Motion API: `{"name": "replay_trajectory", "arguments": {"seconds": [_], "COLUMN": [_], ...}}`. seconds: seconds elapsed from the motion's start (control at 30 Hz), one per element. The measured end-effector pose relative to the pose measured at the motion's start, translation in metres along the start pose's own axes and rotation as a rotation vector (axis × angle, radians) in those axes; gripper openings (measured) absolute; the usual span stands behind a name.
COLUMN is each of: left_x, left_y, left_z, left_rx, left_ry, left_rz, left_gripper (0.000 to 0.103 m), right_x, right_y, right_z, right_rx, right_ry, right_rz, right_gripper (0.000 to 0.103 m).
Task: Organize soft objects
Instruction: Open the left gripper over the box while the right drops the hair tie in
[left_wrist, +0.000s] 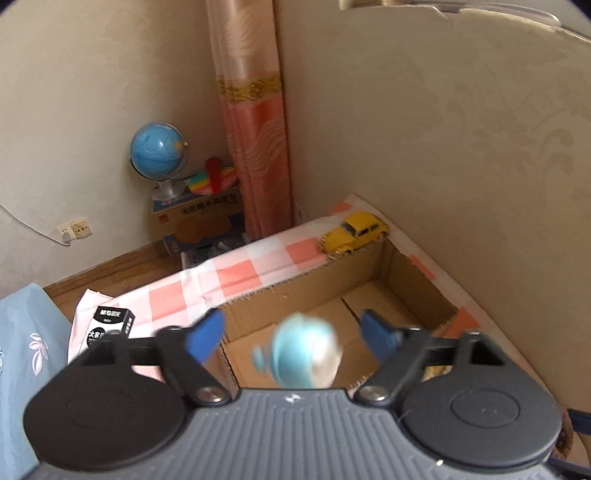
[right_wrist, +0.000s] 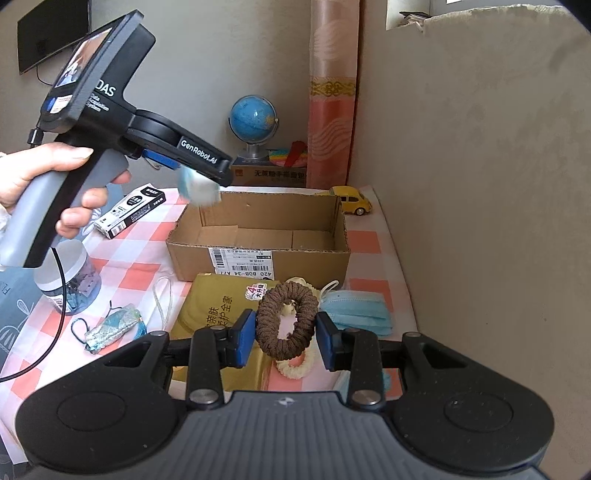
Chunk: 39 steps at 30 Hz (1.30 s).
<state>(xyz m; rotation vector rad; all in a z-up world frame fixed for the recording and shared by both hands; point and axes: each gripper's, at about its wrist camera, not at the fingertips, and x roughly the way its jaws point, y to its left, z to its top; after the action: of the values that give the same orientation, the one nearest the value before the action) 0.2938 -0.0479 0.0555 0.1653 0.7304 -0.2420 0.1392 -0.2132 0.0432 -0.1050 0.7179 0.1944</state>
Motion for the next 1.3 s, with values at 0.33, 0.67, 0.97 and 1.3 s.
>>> {"name": "replay_trajectory", "arguments": {"seconds": [0.33, 0.67, 0.97, 1.3], "left_x": [-0.031, -0.094, -0.119, -0.118], "left_y": [0.003, 0.012, 0.023, 0.036], "left_z": [-0.012, -0.073, -0.125, -0.147], "left_rx": [-0.005, -0.048, -0.127, -0.153], "left_ry": [-0.003, 0.008, 0.023, 0.047], "left_rz": [0.022, 0.071, 0.122, 0.15], "left_gripper": [0.091, 0.095, 0.095, 0.095], "right_x": [-0.001, 0.009, 0.049, 0.122], "right_y": [0.003, 0.009, 0.017, 0.027], "right_z": [0.004, 0.021, 0.071, 0.118], "right_rx": [-0.001, -0.004, -0.011, -0.023], "right_ry": [-0.006, -0.005, 0.001, 0.057], "right_rz": [0.006, 0.036, 0.061, 0.032], "right_gripper": [0.04, 0.04, 0.04, 0.043]}}
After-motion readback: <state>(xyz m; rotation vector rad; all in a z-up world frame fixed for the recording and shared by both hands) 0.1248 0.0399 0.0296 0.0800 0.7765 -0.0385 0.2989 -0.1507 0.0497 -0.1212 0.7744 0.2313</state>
